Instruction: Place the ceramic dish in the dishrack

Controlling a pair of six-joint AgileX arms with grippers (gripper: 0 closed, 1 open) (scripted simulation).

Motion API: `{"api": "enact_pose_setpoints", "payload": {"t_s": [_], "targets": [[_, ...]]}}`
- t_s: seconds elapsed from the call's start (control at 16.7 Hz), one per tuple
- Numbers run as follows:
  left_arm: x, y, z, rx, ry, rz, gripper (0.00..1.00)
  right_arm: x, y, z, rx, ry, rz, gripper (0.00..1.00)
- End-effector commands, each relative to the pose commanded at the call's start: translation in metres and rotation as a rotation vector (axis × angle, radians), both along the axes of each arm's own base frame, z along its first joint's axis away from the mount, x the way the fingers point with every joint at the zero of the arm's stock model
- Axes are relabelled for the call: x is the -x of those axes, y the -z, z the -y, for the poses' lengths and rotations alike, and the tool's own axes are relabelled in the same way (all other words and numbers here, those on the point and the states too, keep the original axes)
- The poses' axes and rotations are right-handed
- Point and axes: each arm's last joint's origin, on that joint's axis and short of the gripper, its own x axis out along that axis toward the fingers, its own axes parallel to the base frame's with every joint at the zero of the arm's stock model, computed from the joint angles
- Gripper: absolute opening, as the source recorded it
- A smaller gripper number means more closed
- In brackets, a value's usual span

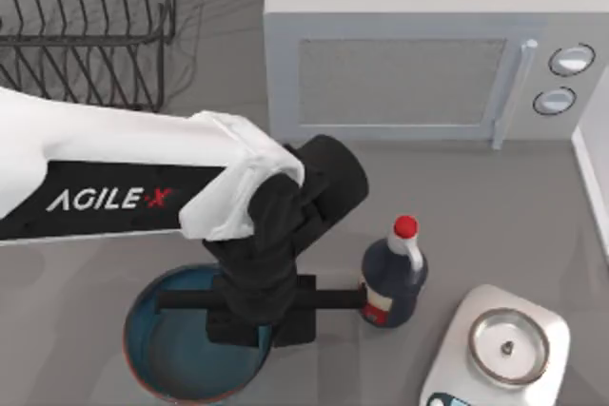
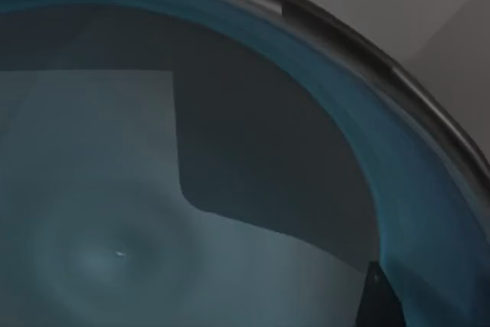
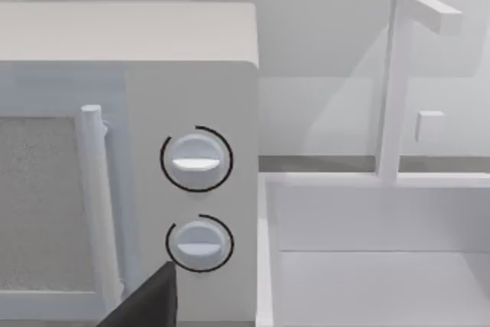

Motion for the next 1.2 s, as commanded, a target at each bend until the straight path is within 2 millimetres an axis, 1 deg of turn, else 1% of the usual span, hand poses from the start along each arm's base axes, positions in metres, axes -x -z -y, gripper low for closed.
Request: {"api": "enact_pose_setpoints", "payload": {"t_s": [0.3,0.42,0.48,0.54,0.66,0.9,1.02,1.08,1.2], "targets": [[0.000,-0.001,0.000,0.001,0.001,0.001,0.00,0.000,0.000,0.000,0.000,0.000,0.000,1.00],[0.001,-0.007,-0.001,-0.010,0.015,-0.002,0.00,0.000,0.000,0.000,0.000,0.000,0.000,1.00],[0.001,-0.014,-0.001,-0.016,0.026,-0.002,0.00,0.000,0.000,0.000,0.000,0.000,0.000,1.00],[0.000,-0.024,0.000,-0.020,0.037,0.001,0.00,0.000,0.000,0.000,0.000,0.000,0.000,1.00],[-0.003,-0.053,0.002,-0.016,0.055,0.022,0.00,0.000,0.000,0.000,0.000,0.000,0.000,1.00],[-0.006,-0.129,0.004,0.011,0.068,0.086,0.00,0.000,0.000,0.000,0.000,0.000,0.000,1.00],[-0.003,-0.162,0.002,0.022,0.060,0.101,0.00,0.000,0.000,0.000,0.000,0.000,0.000,1.00],[-0.002,-0.176,0.000,0.026,0.053,0.101,0.00,0.000,0.000,0.000,0.000,0.000,0.000,1.00],[0.000,-0.194,-0.002,0.026,0.033,0.079,0.00,0.000,0.000,0.000,0.000,0.000,0.000,1.00]]}}
